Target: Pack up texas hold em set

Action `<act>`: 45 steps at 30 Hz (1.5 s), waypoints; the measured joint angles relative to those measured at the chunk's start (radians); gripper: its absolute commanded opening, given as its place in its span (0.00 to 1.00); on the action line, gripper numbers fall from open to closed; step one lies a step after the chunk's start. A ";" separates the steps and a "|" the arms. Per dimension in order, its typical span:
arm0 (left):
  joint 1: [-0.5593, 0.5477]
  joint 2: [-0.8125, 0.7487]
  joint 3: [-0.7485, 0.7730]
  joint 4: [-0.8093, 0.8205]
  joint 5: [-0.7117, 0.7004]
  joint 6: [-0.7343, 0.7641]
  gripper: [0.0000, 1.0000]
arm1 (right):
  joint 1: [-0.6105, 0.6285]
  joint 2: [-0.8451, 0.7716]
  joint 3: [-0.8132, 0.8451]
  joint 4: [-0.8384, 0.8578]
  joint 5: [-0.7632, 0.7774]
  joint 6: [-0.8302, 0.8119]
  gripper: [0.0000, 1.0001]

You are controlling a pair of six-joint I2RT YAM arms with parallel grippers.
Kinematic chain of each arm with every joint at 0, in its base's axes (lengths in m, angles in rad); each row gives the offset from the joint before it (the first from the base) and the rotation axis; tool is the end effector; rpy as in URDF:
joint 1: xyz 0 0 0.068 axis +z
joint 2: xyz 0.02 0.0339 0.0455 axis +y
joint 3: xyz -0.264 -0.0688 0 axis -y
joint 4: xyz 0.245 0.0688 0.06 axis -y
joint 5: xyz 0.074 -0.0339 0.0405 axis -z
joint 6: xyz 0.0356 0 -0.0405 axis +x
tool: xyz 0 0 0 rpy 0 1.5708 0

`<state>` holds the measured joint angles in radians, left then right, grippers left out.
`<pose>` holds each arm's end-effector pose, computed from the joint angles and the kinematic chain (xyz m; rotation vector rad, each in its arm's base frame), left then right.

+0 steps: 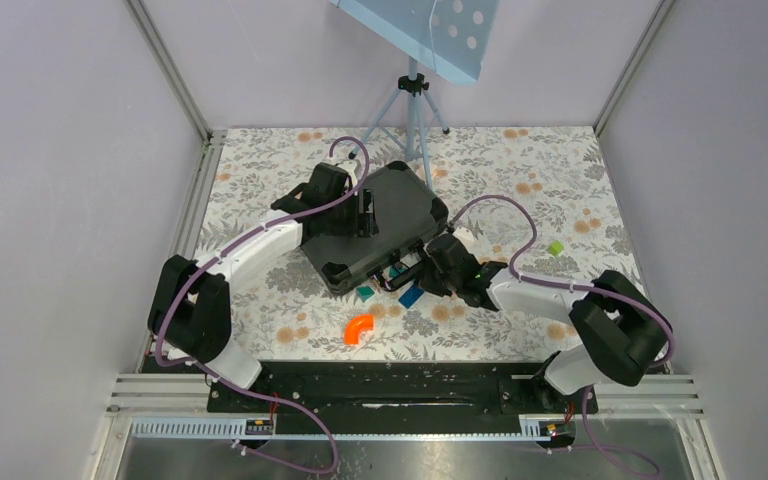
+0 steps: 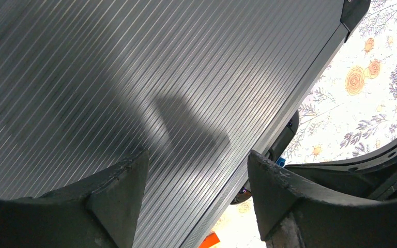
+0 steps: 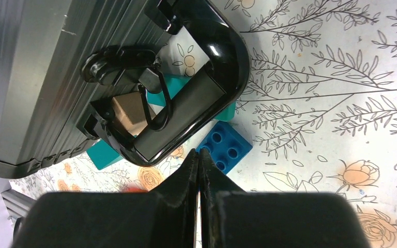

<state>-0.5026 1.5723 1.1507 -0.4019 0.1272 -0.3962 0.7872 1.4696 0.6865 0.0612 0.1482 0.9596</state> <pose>0.2982 -0.1691 0.2518 0.1924 2.4566 -0.5609 0.2093 0.2026 0.1737 0.2861 2.3781 0.7151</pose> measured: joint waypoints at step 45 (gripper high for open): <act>-0.014 0.007 0.012 -0.014 -0.025 0.008 0.70 | -0.025 0.173 0.327 -0.098 -0.026 -0.115 0.02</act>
<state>-0.5163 1.5795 1.1629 -0.4156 0.1024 -0.3885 0.7624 1.6424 1.0138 -0.0364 0.1219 0.8444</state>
